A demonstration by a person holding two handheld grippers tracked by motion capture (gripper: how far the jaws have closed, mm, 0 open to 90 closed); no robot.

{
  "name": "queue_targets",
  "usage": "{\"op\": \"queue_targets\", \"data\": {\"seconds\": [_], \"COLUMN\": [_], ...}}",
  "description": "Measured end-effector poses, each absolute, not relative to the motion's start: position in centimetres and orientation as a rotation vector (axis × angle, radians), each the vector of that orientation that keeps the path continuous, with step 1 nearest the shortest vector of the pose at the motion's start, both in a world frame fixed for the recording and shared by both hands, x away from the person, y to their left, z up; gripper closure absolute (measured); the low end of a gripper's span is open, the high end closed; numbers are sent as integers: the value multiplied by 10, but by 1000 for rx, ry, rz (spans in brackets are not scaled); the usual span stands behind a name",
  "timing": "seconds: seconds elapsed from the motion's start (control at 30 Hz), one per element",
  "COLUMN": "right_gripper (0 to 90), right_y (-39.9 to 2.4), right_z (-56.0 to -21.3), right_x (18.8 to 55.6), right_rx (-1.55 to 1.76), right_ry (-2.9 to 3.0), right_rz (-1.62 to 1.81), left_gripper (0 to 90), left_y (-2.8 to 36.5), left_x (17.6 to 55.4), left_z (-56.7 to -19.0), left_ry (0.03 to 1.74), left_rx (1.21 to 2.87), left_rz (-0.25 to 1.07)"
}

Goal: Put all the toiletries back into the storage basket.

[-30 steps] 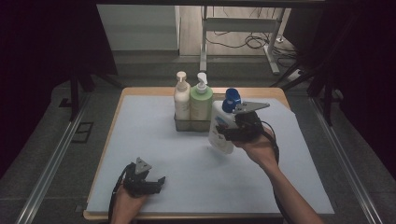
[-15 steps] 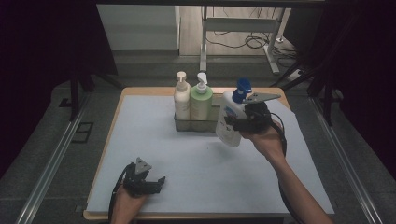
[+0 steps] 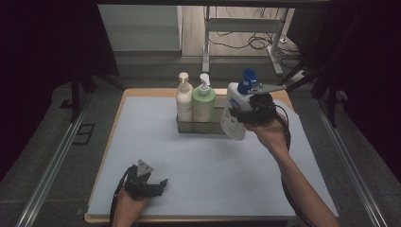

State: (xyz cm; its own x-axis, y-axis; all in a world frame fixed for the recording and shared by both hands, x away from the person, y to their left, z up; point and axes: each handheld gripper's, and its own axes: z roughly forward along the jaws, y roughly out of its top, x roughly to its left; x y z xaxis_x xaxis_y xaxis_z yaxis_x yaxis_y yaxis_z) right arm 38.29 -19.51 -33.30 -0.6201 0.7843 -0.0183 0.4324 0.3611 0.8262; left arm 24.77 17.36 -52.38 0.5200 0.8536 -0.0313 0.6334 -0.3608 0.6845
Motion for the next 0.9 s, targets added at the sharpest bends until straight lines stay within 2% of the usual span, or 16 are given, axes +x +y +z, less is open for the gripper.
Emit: {"op": "queue_targets", "data": {"seconds": [0.9], "right_gripper": [414], "right_y": [-186], "right_z": [-339], "right_x": [432], "right_rx": [1123], "right_ry": [2146], "right_rz": [1129], "left_gripper": [122], "left_y": [174], "left_x": [248], "left_z": [-524], "left_ry": [1205], "left_rx": [2114], "left_rz": [438]}}
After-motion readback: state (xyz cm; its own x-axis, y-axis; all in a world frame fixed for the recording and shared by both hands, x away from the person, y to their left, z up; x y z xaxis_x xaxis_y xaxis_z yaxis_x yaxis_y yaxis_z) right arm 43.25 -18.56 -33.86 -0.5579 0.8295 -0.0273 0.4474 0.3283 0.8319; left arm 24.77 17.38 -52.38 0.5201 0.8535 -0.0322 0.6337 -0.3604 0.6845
